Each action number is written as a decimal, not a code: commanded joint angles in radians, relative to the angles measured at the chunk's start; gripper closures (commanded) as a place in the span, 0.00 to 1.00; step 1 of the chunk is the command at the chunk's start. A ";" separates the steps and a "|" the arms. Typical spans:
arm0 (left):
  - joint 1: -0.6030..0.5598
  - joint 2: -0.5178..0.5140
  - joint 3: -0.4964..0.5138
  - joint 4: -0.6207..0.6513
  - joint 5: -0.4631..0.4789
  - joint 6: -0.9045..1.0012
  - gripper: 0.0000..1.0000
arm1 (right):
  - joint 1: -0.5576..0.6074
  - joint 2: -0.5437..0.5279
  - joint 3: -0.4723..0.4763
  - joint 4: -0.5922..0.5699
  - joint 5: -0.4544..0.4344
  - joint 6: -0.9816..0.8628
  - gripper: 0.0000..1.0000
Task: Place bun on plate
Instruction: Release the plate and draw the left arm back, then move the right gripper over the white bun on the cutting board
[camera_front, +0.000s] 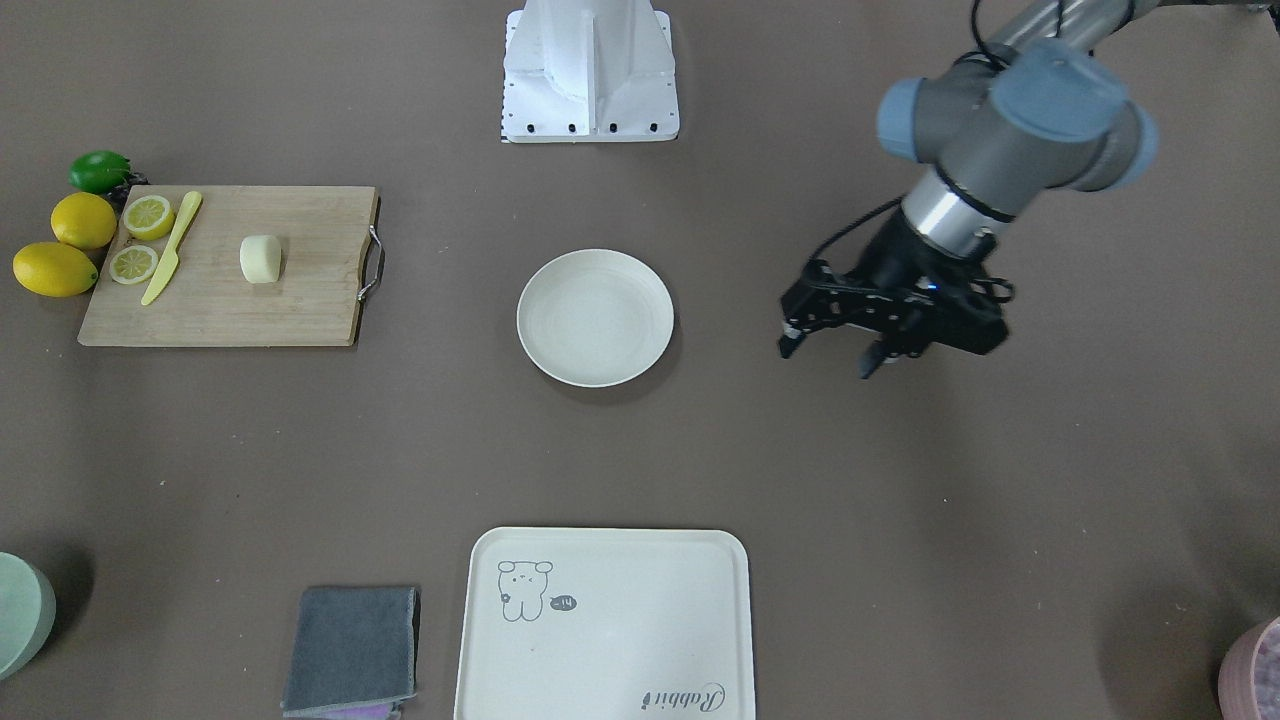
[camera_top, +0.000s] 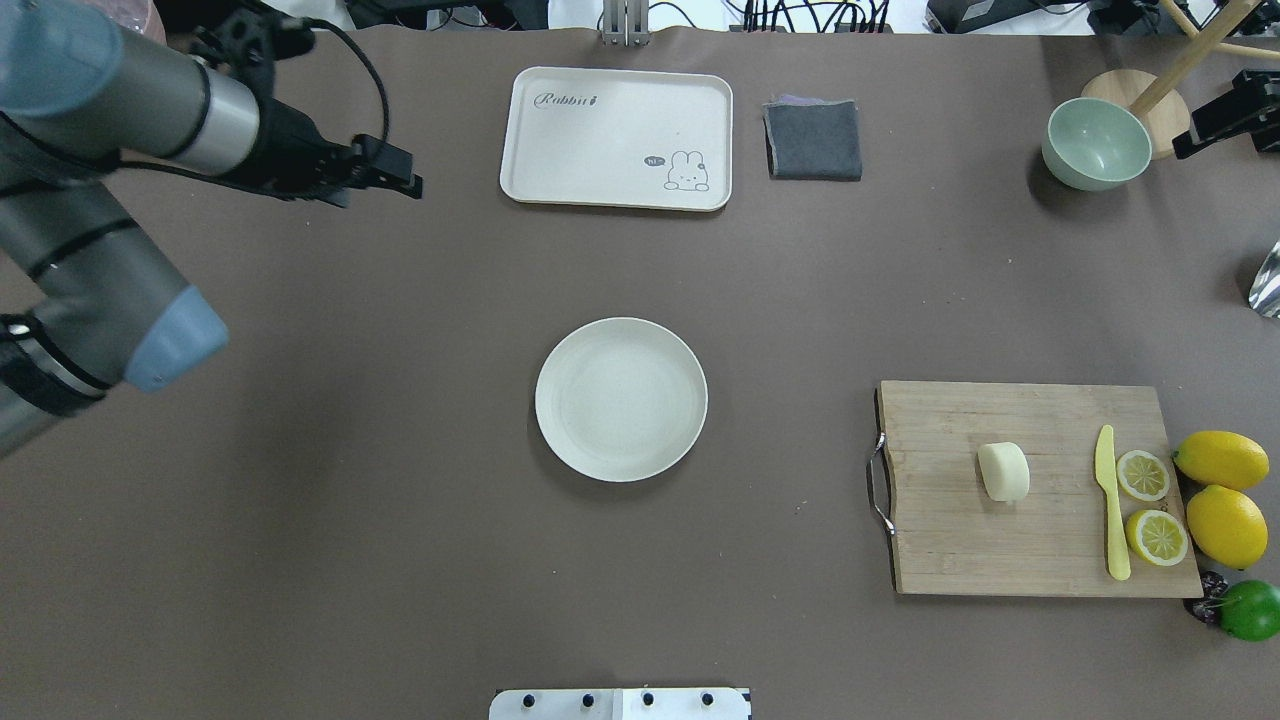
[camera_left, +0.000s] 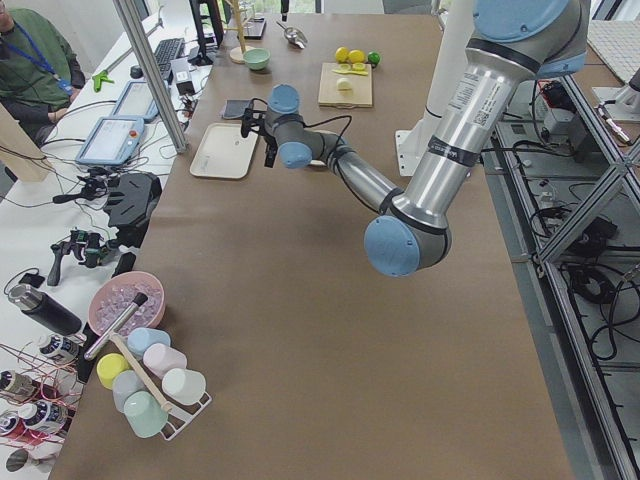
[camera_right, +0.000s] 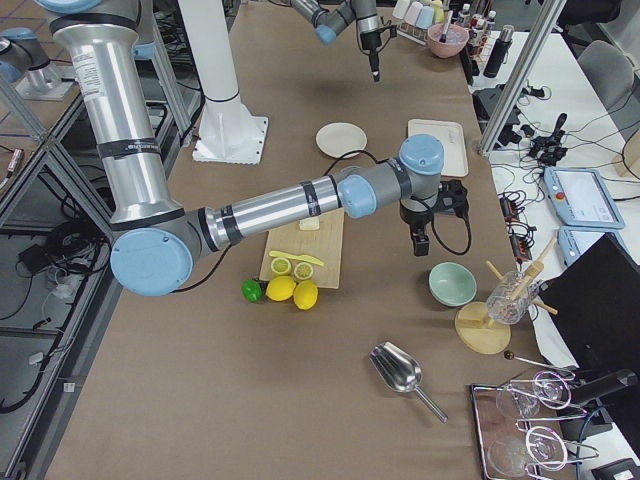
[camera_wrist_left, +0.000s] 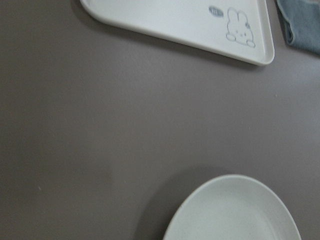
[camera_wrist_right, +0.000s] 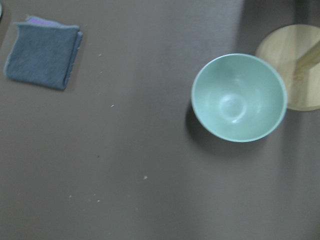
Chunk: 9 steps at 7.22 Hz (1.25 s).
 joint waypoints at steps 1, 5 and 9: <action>-0.280 0.053 0.007 0.199 -0.205 0.388 0.02 | -0.164 0.000 0.080 0.002 0.007 0.115 0.00; -0.396 0.060 0.026 0.321 -0.211 0.540 0.02 | -0.480 -0.077 0.195 0.002 -0.159 0.346 0.00; -0.402 0.095 0.013 0.304 -0.146 0.541 0.02 | -0.654 -0.140 0.241 0.002 -0.287 0.564 0.00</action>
